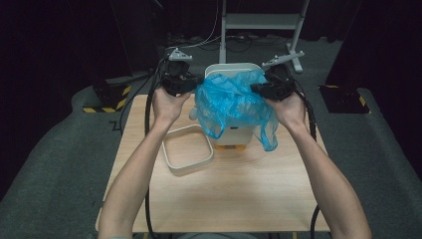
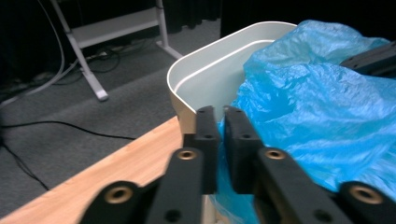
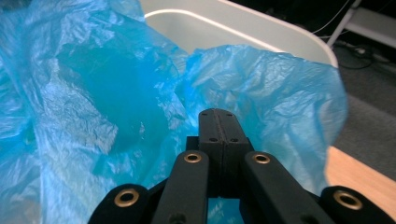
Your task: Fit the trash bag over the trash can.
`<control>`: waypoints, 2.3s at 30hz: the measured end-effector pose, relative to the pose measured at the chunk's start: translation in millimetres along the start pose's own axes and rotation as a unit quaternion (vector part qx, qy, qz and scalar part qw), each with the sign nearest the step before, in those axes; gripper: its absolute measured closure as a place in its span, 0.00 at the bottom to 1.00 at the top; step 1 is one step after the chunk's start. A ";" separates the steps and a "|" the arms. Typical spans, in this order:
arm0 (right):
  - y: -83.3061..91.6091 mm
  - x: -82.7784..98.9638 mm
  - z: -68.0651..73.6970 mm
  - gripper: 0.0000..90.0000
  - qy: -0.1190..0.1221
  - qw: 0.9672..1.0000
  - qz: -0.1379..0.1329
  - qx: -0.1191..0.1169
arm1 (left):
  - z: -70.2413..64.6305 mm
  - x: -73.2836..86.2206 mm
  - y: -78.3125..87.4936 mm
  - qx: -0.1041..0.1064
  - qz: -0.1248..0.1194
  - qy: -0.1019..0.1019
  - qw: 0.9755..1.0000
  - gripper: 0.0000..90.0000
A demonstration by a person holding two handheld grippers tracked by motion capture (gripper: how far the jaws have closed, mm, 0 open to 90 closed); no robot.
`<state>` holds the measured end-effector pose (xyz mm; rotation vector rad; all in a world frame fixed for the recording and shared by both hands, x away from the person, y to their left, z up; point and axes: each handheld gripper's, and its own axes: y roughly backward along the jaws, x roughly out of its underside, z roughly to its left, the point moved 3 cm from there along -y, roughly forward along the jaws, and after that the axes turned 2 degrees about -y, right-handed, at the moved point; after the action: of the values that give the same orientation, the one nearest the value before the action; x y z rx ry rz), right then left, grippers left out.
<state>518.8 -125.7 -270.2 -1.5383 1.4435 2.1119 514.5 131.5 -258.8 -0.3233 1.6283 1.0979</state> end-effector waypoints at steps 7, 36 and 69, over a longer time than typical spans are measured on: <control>27.2 -4.7 3.7 0.82 0.008 0.998 -0.055 0.012 | -2.7 7.0 22.1 -0.005 -0.028 0.026 0.999 0.55; 57.3 34.1 3.2 0.96 0.017 0.997 -0.075 -0.023 | -35.5 35.9 26.8 0.021 -0.023 -0.001 1.000 0.86; 26.3 6.9 -28.5 0.84 -0.007 0.996 -0.086 0.037 | 23.5 26.6 5.6 -0.035 -0.017 0.062 0.997 0.68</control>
<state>518.2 -163.7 -260.2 -1.5572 1.3165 1.9458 515.3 161.3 -278.7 -0.4710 1.6907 1.1297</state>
